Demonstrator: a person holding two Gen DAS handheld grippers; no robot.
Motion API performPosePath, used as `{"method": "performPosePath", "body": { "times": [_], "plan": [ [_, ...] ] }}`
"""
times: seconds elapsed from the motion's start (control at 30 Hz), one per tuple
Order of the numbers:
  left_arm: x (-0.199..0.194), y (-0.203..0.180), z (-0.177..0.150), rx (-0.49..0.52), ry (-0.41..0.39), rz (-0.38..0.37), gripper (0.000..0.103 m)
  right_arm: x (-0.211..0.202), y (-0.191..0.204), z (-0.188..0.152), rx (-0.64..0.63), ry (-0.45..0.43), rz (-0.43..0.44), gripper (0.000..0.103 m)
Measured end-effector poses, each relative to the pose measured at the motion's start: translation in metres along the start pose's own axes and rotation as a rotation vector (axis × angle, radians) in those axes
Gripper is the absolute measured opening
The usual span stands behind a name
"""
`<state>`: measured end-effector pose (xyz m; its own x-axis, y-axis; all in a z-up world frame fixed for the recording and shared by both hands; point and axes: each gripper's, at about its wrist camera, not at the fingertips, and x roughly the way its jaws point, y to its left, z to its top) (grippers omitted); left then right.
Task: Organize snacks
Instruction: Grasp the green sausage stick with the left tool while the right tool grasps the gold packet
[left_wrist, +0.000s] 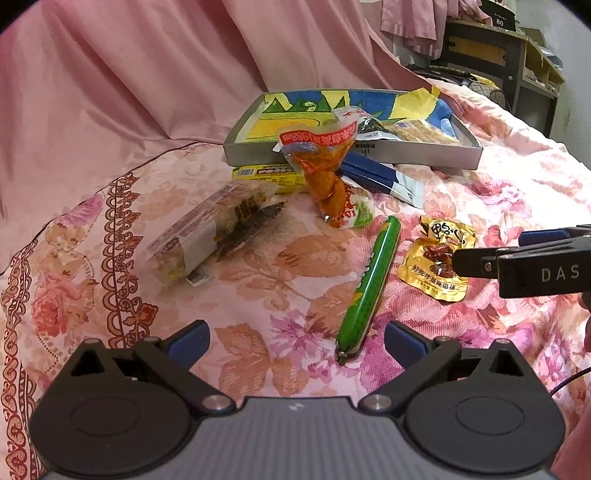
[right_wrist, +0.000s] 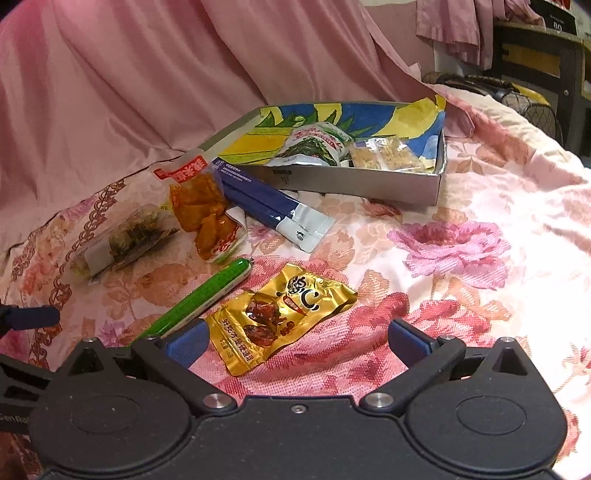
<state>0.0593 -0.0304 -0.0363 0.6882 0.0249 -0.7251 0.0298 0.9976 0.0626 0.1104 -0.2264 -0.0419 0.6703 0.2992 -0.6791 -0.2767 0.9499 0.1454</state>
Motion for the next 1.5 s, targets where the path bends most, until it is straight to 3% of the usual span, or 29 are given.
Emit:
{"method": "performPosePath", "body": {
  "times": [0.27, 0.57, 0.87, 0.93, 1.37, 1.5],
  "plan": [
    [0.003, -0.009, 0.003, 0.058, -0.028, 0.005, 0.102, 0.011, -0.005, 0.004, 0.053, -0.004, 0.045, 0.102],
    [0.008, -0.022, 0.004, 0.132, -0.042, -0.017, 0.091, 0.025, -0.006, 0.006, 0.081, 0.009, 0.093, 0.099],
    [0.016, -0.02, 0.009, 0.099, -0.025, -0.066, 0.07, 0.026, -0.01, 0.005, 0.094, 0.02, 0.059, 0.087],
    [0.019, -0.02, 0.009, 0.092, -0.007, -0.085, 0.061, 0.025, -0.011, 0.005, 0.096, 0.018, 0.054, 0.085],
    [0.027, -0.02, 0.008, 0.066, 0.023, -0.114, 0.041, 0.025, -0.014, 0.005, 0.109, 0.022, 0.056, 0.081],
    [0.028, -0.018, 0.008, 0.051, 0.026, -0.121, 0.026, 0.026, -0.012, 0.004, 0.102, 0.026, 0.053, 0.079]
  ]
}}
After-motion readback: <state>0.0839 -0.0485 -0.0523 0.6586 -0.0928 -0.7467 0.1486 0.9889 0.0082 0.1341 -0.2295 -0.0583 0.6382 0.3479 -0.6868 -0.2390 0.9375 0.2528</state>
